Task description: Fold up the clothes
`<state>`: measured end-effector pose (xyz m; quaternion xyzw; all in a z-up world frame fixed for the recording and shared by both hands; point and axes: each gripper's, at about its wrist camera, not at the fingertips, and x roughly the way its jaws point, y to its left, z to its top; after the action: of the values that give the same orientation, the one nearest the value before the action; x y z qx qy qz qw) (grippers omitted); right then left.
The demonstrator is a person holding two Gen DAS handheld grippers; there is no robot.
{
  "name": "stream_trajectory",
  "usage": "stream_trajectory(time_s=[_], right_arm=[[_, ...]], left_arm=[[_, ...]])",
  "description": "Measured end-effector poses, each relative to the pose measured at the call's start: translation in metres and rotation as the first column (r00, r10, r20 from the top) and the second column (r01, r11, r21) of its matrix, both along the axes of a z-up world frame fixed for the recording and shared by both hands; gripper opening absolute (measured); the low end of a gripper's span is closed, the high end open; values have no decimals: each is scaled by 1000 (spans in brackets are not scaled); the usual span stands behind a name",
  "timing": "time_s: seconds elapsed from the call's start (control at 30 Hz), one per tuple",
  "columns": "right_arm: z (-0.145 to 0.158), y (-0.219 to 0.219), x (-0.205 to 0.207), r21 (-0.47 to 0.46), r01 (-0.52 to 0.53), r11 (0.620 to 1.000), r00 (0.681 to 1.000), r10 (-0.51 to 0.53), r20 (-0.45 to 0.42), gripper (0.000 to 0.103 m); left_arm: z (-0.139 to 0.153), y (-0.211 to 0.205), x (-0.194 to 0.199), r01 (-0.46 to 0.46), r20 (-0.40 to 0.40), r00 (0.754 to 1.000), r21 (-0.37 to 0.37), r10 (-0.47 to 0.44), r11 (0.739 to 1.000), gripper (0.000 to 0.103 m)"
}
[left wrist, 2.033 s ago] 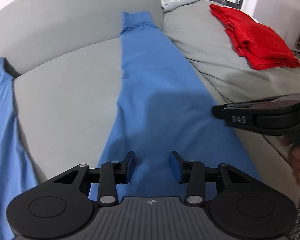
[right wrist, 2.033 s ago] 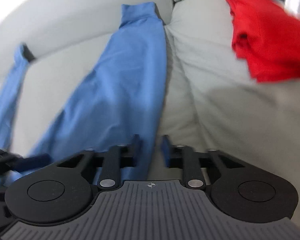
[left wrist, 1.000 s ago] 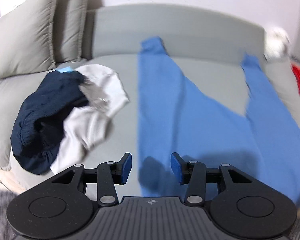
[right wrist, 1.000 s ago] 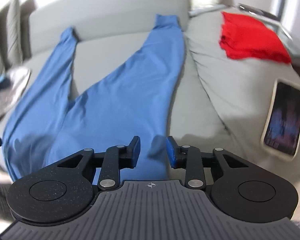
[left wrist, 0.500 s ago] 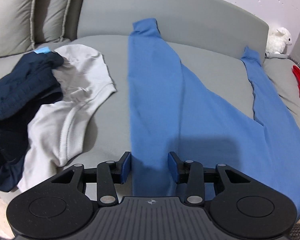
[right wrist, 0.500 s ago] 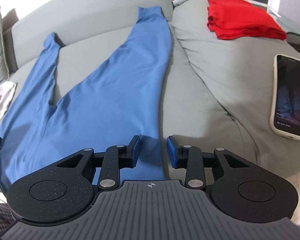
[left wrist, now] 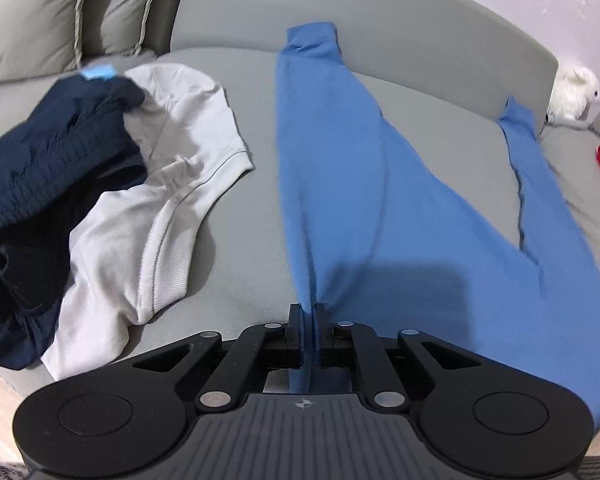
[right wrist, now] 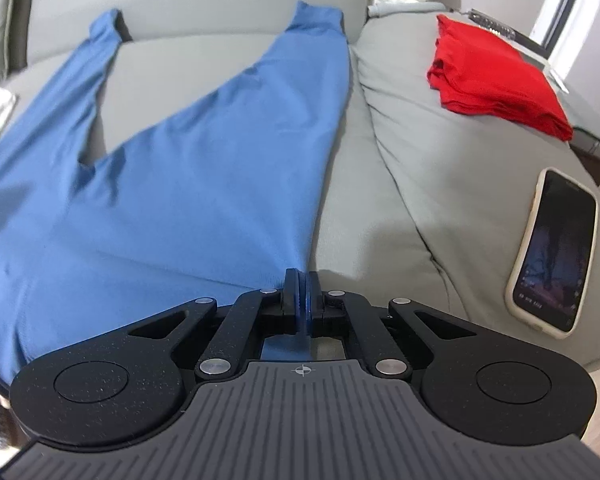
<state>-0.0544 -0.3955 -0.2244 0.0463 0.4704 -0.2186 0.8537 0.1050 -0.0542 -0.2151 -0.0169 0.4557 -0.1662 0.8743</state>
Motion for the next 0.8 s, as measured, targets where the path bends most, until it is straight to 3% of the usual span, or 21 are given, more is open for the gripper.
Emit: stream_trajectory(time_s=[0.13, 0.37, 0.57, 0.67, 0.8], right_arm=[[9, 0, 2, 10, -4, 1000, 1000, 4, 7, 21], [28, 43, 7, 17, -114, 993, 988, 112, 108, 22], [16, 79, 23, 48, -202, 978, 975, 197, 99, 23], [7, 78, 26, 62, -191, 980, 979, 186, 80, 23], [4, 75, 28, 81, -185, 979, 981, 179, 78, 23]], left_arm=[[3, 12, -4, 19, 9, 1000, -74, -19, 997, 11], [1, 12, 3, -27, 26, 999, -107, 30, 994, 12], [-9, 6, 16, -23, 21, 999, -30, 23, 999, 8], [-11, -5, 11, 46, 64, 997, 43, -49, 998, 0], [-6, -13, 7, 100, 101, 988, 129, -113, 987, 0]])
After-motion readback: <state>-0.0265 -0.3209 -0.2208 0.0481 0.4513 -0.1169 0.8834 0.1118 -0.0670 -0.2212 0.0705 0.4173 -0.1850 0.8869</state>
